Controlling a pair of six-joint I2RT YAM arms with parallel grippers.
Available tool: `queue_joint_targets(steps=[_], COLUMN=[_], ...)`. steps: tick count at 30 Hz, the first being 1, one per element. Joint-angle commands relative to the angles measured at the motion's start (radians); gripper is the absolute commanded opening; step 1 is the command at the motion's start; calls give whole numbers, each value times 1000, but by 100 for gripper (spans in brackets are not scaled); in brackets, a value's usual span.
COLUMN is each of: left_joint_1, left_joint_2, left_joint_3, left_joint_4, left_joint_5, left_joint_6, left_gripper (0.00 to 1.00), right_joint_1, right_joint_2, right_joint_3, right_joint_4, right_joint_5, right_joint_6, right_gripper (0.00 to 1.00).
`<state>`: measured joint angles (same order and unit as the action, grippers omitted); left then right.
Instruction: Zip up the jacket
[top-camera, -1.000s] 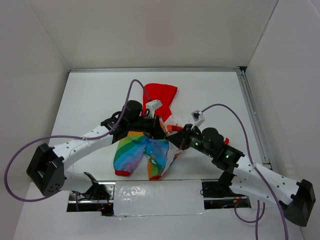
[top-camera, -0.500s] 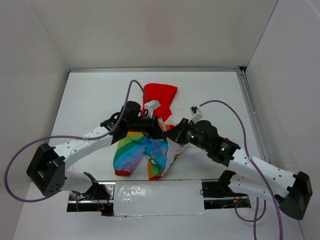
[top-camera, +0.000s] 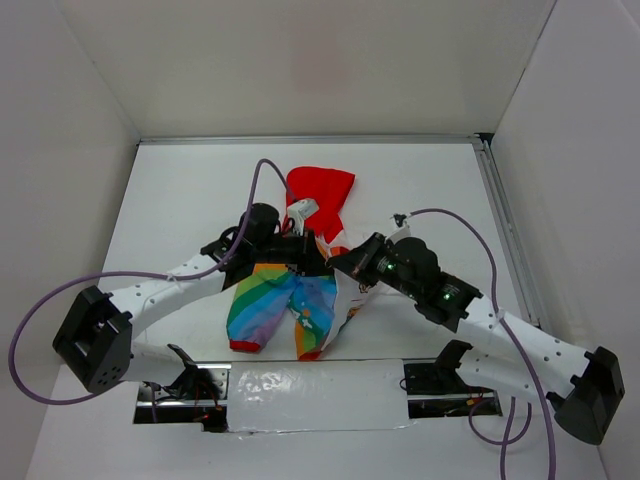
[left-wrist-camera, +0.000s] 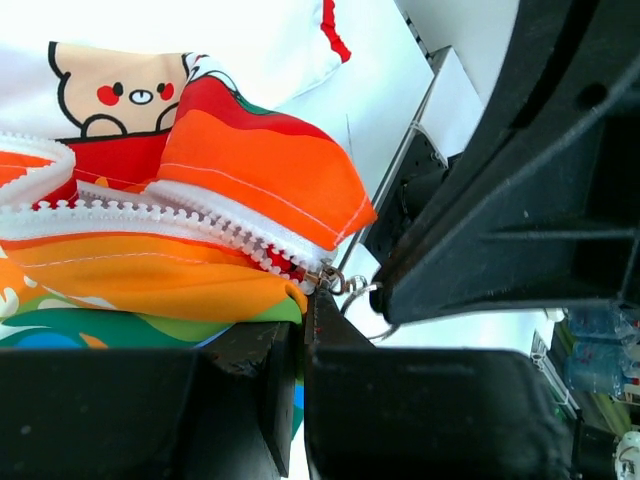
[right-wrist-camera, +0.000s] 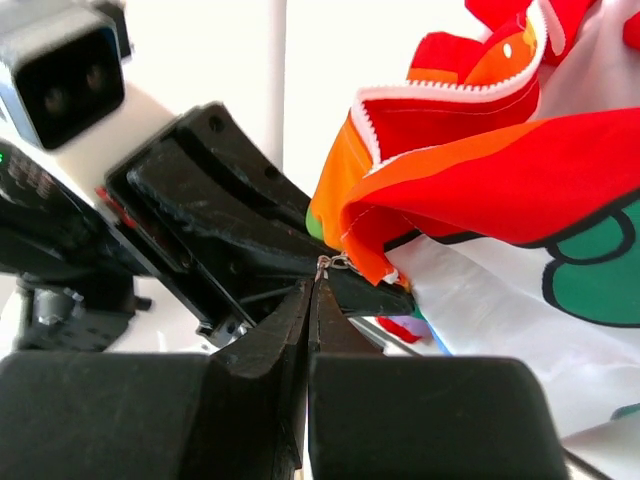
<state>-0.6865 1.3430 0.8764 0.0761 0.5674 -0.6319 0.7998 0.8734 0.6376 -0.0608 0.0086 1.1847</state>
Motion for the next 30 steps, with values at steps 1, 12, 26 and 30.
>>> queue_joint_targets(steps=[1,12,26,30], left_joint_1=[-19,-73,-22,-16], left_joint_2=[7,65,61,51], left_joint_3=[-40,-56,-80,-76], left_joint_4=[31,44,128,163], left_joint_5=[120,144,230,278], left_joint_6=[-2,-20,-41,-37], left_gripper=[0,0,0,0], right_joint_1=[-30,-47,-45,-47], right_joint_2=[-34,71,277,352], right_joint_3=[-27,36,300,390], right_joint_4=[197,179,-116,-187], right_joint_5=[123,134,48,34], right_joint_6=[122,176,-8,-46], right_gripper=[0,0,23,38])
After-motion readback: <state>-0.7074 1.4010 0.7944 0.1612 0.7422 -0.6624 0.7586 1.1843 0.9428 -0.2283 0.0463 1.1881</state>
